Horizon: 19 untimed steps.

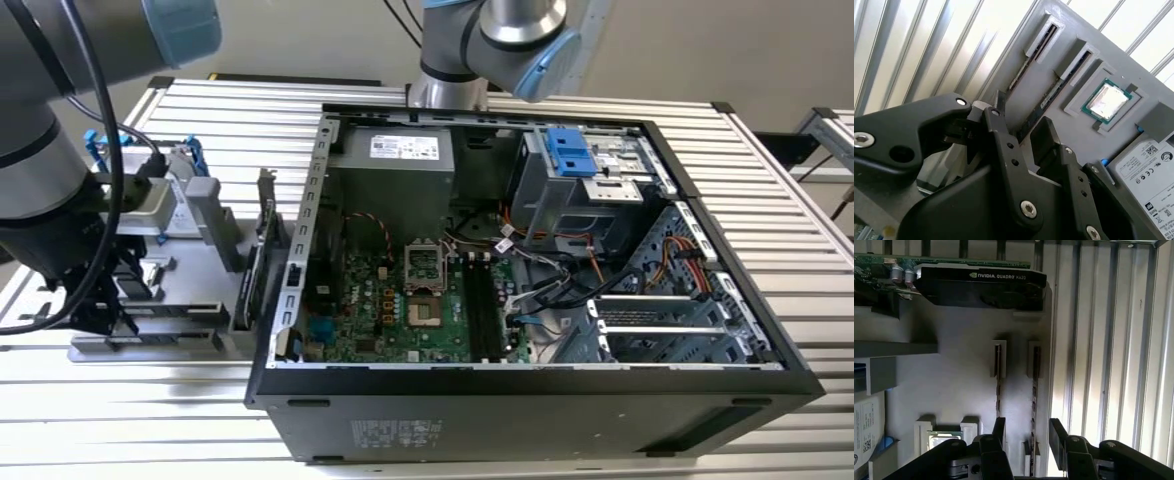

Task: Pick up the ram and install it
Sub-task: 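Pick up the ram and move it above insertion slot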

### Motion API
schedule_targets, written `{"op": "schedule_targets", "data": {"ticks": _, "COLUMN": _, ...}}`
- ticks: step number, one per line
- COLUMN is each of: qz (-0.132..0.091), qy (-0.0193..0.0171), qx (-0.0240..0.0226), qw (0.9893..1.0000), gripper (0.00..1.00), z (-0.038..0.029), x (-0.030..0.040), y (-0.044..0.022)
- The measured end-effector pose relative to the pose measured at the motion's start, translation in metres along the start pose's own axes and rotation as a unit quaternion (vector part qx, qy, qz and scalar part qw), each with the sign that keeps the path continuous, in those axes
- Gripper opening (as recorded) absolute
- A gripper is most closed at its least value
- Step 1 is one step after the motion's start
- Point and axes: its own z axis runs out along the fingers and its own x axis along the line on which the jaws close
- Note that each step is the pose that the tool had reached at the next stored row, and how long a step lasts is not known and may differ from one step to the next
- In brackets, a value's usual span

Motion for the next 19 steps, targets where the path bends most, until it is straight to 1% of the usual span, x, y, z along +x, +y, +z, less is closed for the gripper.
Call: {"op": "schedule_targets", "data": {"ticks": 19, "qz": 0.000, "qy": 0.0000, "qx": 0.0004, "qw": 1.0000, "gripper": 1.00, "z": 0.0144, "x": -0.0002, "y": 0.0001}}
